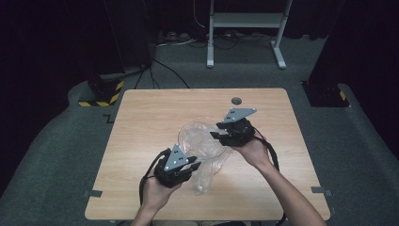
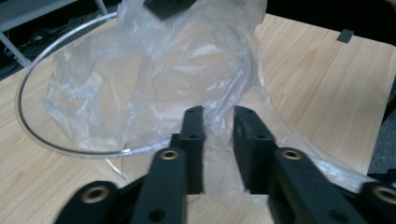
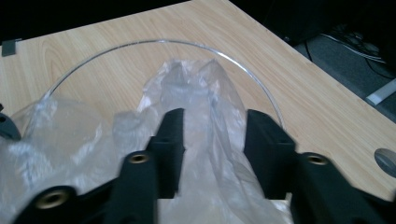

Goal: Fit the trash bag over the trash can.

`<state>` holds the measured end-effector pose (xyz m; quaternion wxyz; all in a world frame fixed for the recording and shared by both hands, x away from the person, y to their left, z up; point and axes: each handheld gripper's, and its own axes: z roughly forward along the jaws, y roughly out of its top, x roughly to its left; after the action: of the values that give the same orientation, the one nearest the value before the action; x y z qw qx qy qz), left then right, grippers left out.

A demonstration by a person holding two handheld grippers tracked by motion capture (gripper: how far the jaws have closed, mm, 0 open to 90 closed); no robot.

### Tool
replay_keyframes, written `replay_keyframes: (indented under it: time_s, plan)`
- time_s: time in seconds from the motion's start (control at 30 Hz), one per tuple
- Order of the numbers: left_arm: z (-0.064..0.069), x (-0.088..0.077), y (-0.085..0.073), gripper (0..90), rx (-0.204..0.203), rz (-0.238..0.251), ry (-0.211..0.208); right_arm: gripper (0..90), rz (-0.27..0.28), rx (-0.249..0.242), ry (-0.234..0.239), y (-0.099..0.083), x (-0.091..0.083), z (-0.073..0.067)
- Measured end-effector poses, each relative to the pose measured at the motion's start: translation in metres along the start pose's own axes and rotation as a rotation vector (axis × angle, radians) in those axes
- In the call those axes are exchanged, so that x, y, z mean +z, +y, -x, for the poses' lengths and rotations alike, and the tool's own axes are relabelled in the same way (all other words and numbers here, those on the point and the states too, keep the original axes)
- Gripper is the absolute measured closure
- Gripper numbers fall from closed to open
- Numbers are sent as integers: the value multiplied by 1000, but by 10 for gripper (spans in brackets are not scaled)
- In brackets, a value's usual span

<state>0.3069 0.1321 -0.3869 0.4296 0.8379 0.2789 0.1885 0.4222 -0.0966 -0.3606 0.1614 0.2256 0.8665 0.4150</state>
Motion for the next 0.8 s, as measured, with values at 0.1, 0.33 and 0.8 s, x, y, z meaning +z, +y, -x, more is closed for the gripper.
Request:
replay_keyframes:
  time_s: [0.1,0.33,0.8]
  plan:
    - [-2,0,-3,831,-11,-2,4,716,-10,-8,9,-3,-2,1]
    - [-6,-4,-11,888,-21,-13,70,884,-80,-60,-16,-1,18,5]
    - [-48,-8,-27,885,-169,84,143,637,4,-7,-13,-5,14,7]
